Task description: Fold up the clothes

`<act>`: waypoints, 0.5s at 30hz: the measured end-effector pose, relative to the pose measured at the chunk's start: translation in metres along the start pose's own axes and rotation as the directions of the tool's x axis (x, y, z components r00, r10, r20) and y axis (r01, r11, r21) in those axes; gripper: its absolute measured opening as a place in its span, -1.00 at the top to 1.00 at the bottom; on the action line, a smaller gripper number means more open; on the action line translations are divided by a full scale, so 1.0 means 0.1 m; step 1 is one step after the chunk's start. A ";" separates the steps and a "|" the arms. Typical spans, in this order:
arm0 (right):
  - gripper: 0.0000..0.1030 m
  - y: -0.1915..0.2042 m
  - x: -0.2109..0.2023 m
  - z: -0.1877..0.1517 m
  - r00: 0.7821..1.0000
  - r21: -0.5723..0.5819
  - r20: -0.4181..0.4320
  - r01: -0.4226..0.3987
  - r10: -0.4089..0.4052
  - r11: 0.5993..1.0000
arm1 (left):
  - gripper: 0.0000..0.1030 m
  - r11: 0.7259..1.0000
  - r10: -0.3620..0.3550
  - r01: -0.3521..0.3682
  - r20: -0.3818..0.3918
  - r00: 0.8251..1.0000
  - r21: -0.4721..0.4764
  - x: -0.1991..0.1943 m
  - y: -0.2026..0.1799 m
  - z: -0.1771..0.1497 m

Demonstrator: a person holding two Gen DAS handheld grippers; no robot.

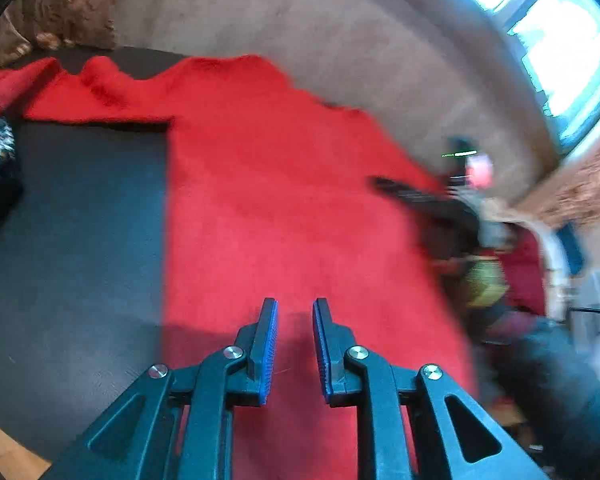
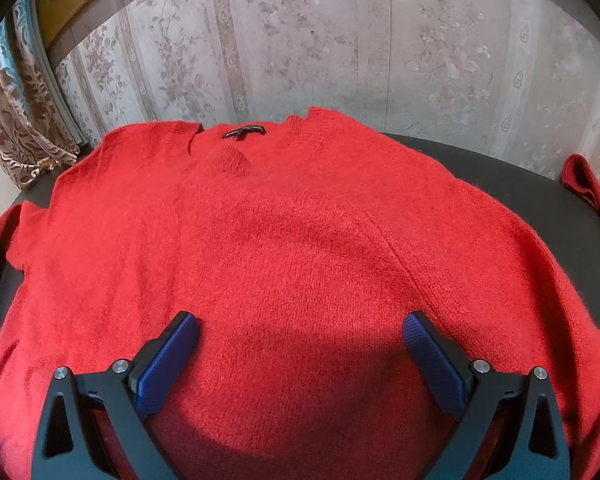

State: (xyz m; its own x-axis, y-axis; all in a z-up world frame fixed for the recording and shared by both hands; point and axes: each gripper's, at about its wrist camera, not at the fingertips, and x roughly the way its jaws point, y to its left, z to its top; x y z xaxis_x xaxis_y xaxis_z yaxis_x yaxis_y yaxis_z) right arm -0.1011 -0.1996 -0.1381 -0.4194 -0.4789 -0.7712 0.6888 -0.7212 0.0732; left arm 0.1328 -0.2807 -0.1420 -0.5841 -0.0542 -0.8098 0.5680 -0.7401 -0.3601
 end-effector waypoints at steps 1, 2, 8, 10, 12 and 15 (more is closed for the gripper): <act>-1.00 -0.01 0.00 0.00 1.000 0.003 0.000 -0.005 0.005 1.000 | 0.79 1.000 0.015 -0.015 -0.009 1.000 -0.010 0.07 0.05 0.01; -1.00 -0.02 0.00 0.00 1.000 0.007 0.000 -0.011 0.011 1.000 | 0.79 1.000 -0.005 0.005 -0.008 1.000 -0.027 0.08 0.13 0.02; -1.00 -0.19 -0.36 -0.09 0.964 0.070 -0.065 -0.254 0.258 0.965 | 0.91 1.000 0.009 -0.009 -0.010 1.000 -0.021 0.12 0.26 0.09; -1.00 -0.39 -0.72 -0.30 0.922 0.135 -0.032 -0.379 0.386 0.916 | 0.91 0.999 0.036 -0.036 0.001 0.999 0.022 0.14 0.24 0.09; -1.00 -0.58 -1.05 -0.55 0.879 0.189 0.002 -0.469 0.477 0.863 | 0.91 0.998 0.046 -0.046 0.007 0.999 0.042 0.15 0.23 0.12; -1.00 -0.78 -1.31 -1.05 0.843 0.287 -0.009 -0.513 0.538 0.809 | 0.91 1.000 -0.011 0.011 -0.006 1.000 -0.021 0.15 0.37 0.15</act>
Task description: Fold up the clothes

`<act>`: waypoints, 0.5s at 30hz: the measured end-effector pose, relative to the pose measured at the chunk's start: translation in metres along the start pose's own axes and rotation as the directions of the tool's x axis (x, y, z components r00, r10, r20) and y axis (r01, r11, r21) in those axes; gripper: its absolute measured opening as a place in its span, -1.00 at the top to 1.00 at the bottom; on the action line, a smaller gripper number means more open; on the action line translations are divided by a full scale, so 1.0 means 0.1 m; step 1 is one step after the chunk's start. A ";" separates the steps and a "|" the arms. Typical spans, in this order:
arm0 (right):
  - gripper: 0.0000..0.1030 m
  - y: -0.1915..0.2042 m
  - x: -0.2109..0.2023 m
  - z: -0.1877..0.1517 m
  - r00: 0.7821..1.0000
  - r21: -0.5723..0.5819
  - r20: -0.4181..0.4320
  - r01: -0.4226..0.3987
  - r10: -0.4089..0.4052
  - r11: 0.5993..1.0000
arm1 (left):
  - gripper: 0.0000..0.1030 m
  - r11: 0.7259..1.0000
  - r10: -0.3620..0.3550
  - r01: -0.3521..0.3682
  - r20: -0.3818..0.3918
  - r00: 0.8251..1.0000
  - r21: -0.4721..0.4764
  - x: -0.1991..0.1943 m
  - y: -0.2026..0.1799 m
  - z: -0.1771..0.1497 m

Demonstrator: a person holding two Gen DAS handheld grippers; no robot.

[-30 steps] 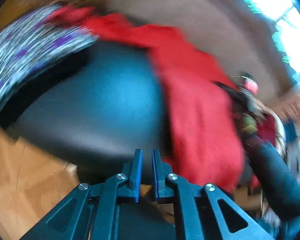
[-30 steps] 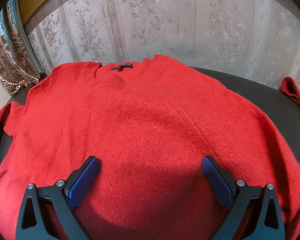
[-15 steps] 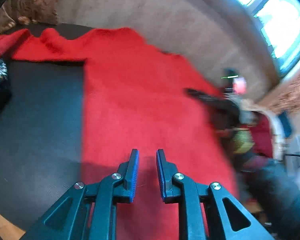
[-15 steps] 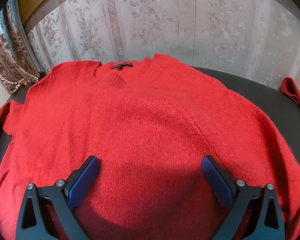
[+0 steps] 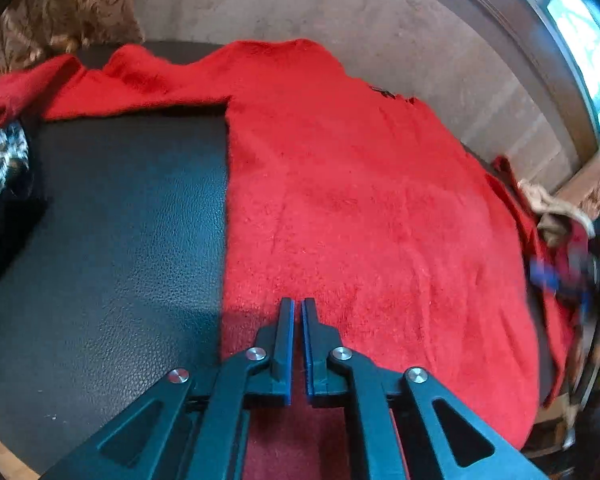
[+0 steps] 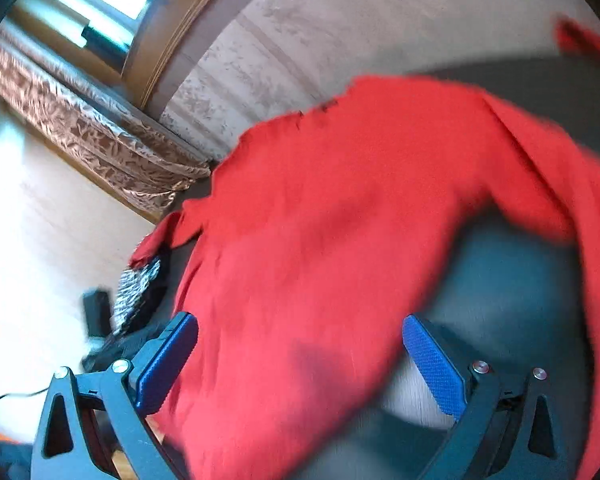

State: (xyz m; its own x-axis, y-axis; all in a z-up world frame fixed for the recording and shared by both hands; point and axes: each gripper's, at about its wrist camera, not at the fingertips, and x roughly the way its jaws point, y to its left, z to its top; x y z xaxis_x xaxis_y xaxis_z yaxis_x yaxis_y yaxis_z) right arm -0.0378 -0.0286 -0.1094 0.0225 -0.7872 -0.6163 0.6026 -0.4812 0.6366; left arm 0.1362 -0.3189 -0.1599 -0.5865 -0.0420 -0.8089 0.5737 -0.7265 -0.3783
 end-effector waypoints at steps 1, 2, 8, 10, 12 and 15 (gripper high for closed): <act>-1.00 -0.05 -0.04 -0.15 1.000 0.026 -0.017 0.001 0.000 1.000 | 0.91 1.000 -0.018 0.018 -0.003 1.000 -0.019 0.00 0.04 0.01; -1.00 -0.07 -0.05 -0.32 0.999 0.053 -0.049 -0.001 0.003 0.999 | 0.91 0.999 -0.029 0.029 -0.004 1.000 -0.030 -0.01 0.05 0.01; -1.00 0.28 0.21 -0.66 0.985 0.044 -0.082 -0.146 0.149 0.988 | 0.91 0.997 0.047 -0.048 0.010 0.999 0.063 0.01 -0.16 0.03; -1.00 0.47 0.41 -0.63 0.961 0.051 -0.122 -0.245 0.249 0.968 | 0.91 0.994 0.072 -0.073 0.014 0.997 0.085 0.00 -0.19 0.01; -1.00 0.62 0.52 -0.56 0.933 0.079 -0.119 -0.331 0.339 0.940 | 0.91 0.993 0.076 -0.077 0.014 0.997 0.088 -0.01 -0.18 0.02; -1.00 0.70 0.47 -0.37 0.872 0.127 -0.022 -0.484 0.490 0.866 | 0.91 0.995 0.065 -0.065 0.009 0.998 0.069 0.00 -0.16 0.05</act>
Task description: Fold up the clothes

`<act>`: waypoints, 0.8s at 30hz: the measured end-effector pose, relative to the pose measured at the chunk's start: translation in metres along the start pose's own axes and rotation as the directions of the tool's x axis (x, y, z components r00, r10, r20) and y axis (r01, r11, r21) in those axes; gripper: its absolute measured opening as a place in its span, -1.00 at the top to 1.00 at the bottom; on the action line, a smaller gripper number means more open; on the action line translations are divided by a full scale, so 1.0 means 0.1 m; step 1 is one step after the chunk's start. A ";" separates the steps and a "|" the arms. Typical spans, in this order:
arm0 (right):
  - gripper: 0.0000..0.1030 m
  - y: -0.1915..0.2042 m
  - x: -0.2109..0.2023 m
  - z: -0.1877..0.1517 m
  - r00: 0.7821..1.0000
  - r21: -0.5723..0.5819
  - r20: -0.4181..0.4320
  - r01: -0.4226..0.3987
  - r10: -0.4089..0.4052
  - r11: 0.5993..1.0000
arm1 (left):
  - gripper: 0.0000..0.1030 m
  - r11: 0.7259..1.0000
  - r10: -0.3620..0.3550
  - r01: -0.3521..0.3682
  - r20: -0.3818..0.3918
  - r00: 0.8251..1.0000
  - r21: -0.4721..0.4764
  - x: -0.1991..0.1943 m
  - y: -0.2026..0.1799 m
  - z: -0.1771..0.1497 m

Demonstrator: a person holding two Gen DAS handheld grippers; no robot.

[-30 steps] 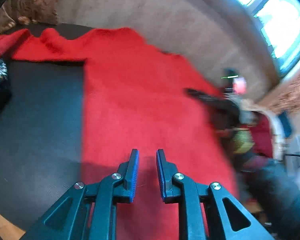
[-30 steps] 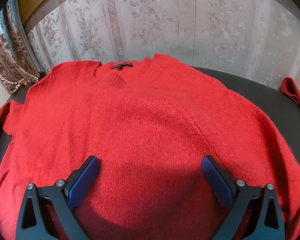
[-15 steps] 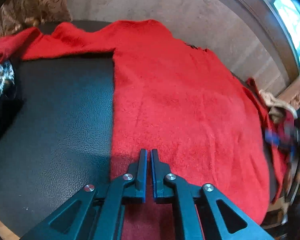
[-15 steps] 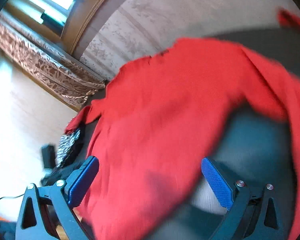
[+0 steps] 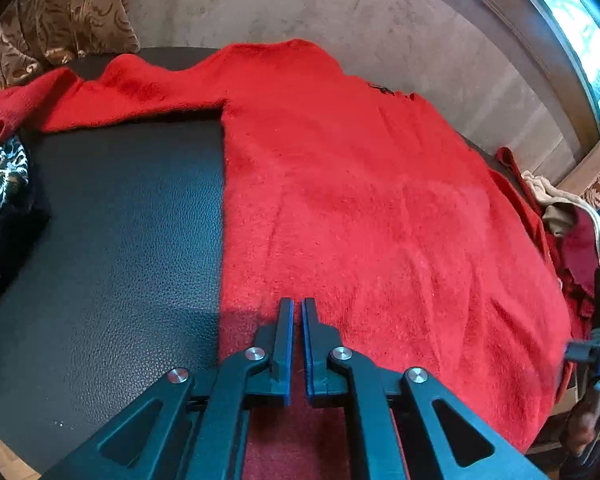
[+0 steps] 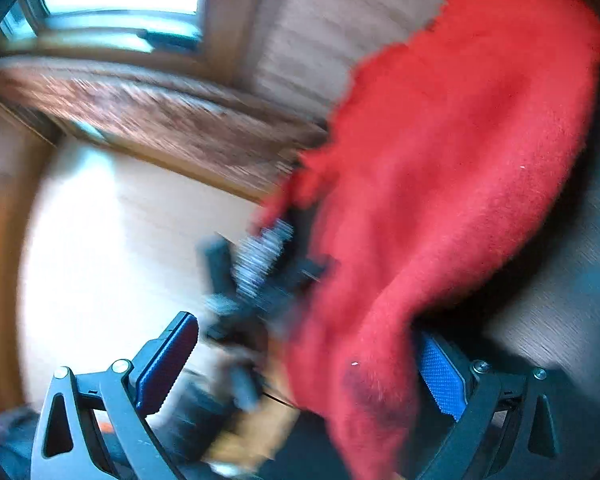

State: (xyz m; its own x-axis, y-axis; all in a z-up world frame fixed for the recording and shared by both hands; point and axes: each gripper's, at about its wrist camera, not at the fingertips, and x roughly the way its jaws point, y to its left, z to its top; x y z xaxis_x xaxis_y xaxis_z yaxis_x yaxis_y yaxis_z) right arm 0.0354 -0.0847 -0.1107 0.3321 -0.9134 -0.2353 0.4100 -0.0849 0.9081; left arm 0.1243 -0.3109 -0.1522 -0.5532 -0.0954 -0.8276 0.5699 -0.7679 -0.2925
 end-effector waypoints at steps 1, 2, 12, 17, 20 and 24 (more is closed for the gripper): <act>-1.00 0.01 0.00 0.06 1.000 0.012 0.017 -0.025 0.025 1.000 | 0.90 1.000 -0.001 0.001 -0.002 1.000 -0.003 0.00 0.00 0.01; -1.00 0.02 0.01 0.12 0.999 0.026 0.028 -0.039 0.038 0.999 | 0.86 1.000 0.010 -0.010 0.007 1.000 0.005 -0.04 -0.03 0.02; -1.00 -0.07 0.45 0.57 0.994 0.179 0.048 -0.102 0.094 0.979 | 0.23 0.927 -0.321 0.291 0.096 0.942 0.238 -0.73 -0.76 0.00; -1.00 -0.31 0.77 0.66 0.997 0.235 -0.018 -0.067 0.074 0.970 | -0.05 0.933 -0.174 0.153 0.035 0.984 0.326 -0.46 -1.02 -0.09; -1.00 -0.32 0.77 0.69 0.998 0.223 -0.013 -0.057 0.061 0.973 | -0.04 0.943 0.016 -0.015 -0.002 1.000 0.332 -0.18 -0.90 -0.12; -1.00 -0.25 0.43 0.60 1.000 0.154 0.029 -0.003 -0.001 0.988 | -0.06 0.984 -0.113 0.120 -0.055 0.992 0.131 -0.03 -0.44 -0.04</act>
State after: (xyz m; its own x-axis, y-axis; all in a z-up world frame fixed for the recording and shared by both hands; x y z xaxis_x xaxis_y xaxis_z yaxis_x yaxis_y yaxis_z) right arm -0.0111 -0.1459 -0.1231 0.3068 -0.9245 -0.2264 0.2729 -0.1424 0.9515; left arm 0.1034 -0.2739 -0.1389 -0.5799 0.0271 -0.8143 0.4153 -0.8500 -0.3241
